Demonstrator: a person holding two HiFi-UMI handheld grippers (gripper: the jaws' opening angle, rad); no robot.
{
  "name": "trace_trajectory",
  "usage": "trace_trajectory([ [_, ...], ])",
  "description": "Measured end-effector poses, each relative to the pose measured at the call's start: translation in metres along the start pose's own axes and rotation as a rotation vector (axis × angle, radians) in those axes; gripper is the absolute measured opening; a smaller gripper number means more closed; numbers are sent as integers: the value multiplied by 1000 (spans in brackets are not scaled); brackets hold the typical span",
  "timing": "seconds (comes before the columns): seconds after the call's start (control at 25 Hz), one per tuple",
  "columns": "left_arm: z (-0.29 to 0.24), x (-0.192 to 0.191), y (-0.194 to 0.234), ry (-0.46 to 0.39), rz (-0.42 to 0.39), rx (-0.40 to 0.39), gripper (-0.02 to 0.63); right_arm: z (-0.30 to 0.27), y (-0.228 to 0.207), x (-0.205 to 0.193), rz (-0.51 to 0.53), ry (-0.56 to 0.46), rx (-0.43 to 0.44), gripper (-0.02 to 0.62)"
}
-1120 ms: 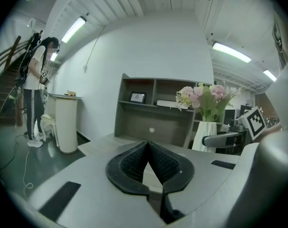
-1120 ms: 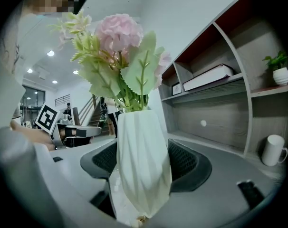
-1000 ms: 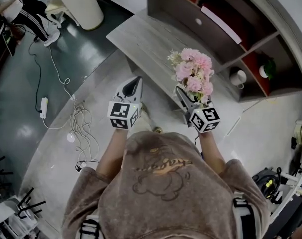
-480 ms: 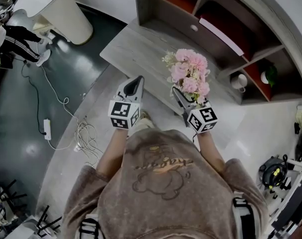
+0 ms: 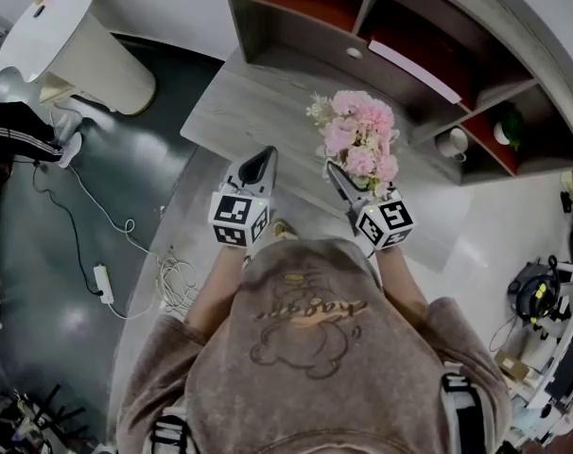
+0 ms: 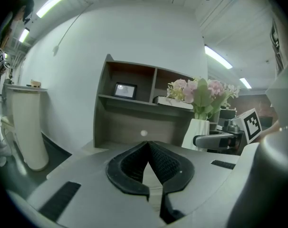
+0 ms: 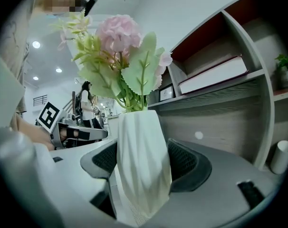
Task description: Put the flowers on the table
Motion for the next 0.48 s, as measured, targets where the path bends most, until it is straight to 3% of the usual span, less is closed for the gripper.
trace_trajectory([
  [0.48, -17, 6, 20, 12, 10, -11, 18, -33, -7, 1, 26, 4, 18, 313],
])
Point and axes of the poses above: the fingertips, and each gripper's own axes: z backward along the fingers, y to its left, x out of its top, the point moved 9 cm from there along z, backward along the fingers, and after that the axes turned 7 degrees about -x, right-handed, at the moved point
